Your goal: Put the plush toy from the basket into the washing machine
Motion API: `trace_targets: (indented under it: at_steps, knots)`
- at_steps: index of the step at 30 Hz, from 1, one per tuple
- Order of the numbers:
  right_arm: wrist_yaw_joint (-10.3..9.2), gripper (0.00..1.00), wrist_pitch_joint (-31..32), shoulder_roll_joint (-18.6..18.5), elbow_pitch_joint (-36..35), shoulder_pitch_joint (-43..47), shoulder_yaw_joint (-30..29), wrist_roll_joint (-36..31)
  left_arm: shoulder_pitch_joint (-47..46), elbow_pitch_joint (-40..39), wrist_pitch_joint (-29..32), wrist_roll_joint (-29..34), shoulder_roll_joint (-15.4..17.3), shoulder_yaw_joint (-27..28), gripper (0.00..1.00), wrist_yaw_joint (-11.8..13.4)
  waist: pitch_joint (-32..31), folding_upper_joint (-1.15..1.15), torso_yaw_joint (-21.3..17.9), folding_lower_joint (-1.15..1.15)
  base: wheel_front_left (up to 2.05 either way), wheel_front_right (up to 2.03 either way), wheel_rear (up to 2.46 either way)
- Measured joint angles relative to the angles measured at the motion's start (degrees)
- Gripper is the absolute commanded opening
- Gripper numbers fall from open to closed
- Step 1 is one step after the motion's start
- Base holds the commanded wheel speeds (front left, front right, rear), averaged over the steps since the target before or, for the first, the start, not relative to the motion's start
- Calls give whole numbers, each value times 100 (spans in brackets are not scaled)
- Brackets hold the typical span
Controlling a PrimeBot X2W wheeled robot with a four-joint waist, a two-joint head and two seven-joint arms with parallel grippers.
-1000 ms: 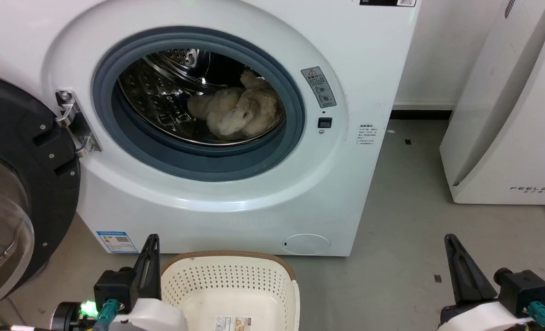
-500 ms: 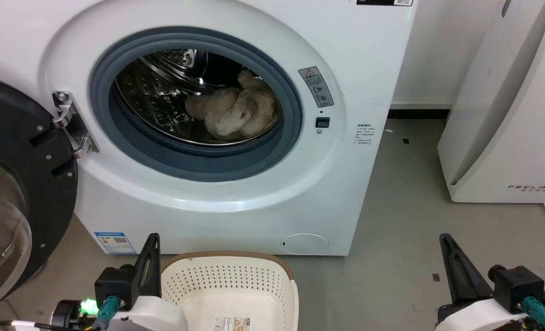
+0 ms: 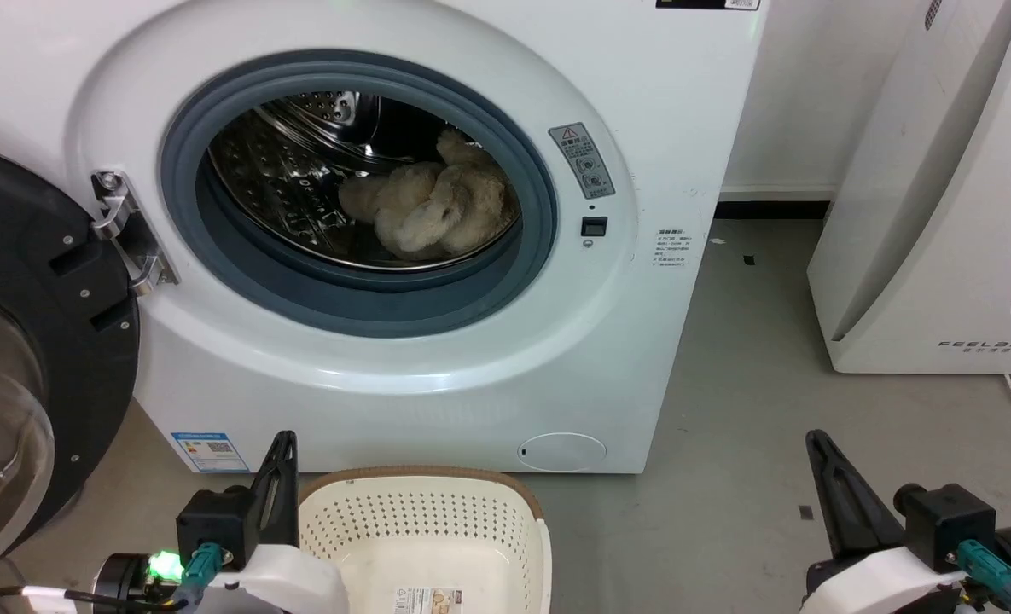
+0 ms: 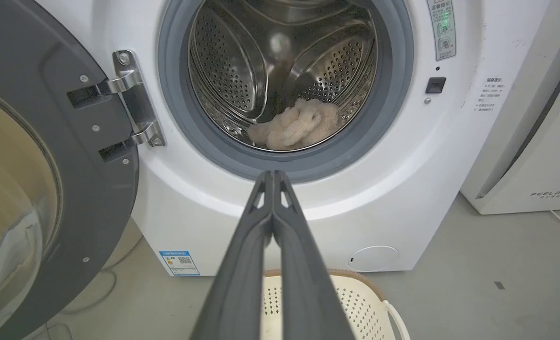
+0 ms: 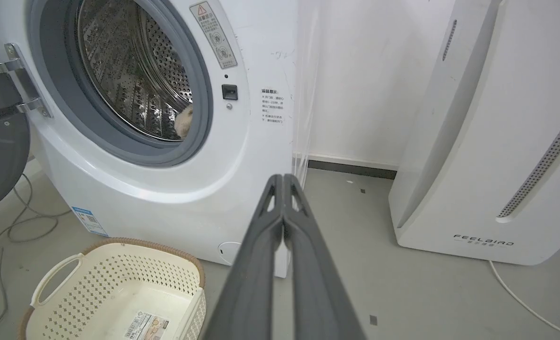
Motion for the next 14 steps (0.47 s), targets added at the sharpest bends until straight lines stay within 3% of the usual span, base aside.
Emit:
trace_targets:
  at_steps: [14]
  knots:
    - [0,0,154,0,-9,-41,36,-78,-19,-89,168,32,-3,3,0,-40,4,0,-38,0,0,0,0]
